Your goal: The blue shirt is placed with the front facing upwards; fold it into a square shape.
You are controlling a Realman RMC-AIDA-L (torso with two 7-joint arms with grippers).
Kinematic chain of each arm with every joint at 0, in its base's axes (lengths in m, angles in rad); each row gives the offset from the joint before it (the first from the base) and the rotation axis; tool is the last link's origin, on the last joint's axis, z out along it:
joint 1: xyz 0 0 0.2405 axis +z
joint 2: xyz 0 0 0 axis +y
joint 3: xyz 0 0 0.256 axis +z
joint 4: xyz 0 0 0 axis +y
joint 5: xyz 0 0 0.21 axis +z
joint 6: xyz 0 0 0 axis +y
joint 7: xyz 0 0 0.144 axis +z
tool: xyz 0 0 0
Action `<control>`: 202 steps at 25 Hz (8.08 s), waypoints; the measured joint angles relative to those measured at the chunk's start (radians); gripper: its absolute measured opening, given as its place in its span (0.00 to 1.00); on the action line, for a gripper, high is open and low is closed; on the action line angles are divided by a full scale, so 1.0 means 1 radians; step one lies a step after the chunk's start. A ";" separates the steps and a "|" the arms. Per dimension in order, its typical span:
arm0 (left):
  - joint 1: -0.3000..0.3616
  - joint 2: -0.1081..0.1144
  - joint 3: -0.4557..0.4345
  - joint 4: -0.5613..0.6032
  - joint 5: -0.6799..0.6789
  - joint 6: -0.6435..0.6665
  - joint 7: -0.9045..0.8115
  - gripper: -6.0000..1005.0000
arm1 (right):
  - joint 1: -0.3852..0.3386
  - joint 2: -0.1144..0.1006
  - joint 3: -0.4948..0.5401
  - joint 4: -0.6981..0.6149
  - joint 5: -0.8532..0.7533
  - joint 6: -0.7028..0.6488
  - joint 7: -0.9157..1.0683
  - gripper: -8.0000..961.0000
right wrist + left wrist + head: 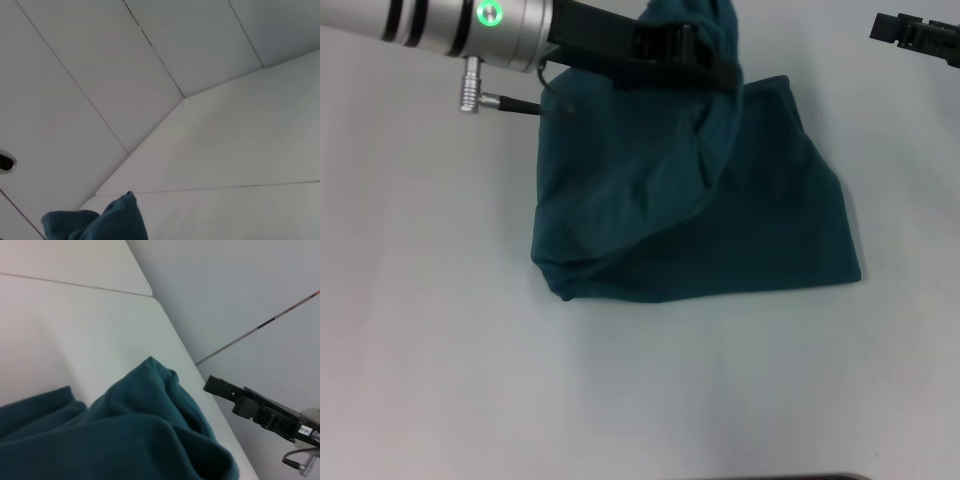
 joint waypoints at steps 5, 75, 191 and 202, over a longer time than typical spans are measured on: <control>-0.015 -0.002 0.040 0.010 -0.039 -0.012 -0.001 0.06 | 0.001 -0.002 -0.002 0.000 -0.001 -0.002 0.000 0.74; 0.435 0.006 -0.069 -0.092 -0.177 -0.094 0.629 0.93 | 0.093 -0.045 -0.030 0.172 -0.314 0.002 0.340 0.74; 0.423 0.039 -0.070 0.053 -0.166 0.118 0.775 0.93 | 0.163 0.062 -0.109 0.157 -0.342 0.233 0.318 0.64; 0.427 0.039 -0.074 0.057 -0.166 0.122 0.776 0.93 | 0.160 0.059 -0.108 0.146 -0.240 0.141 0.257 0.17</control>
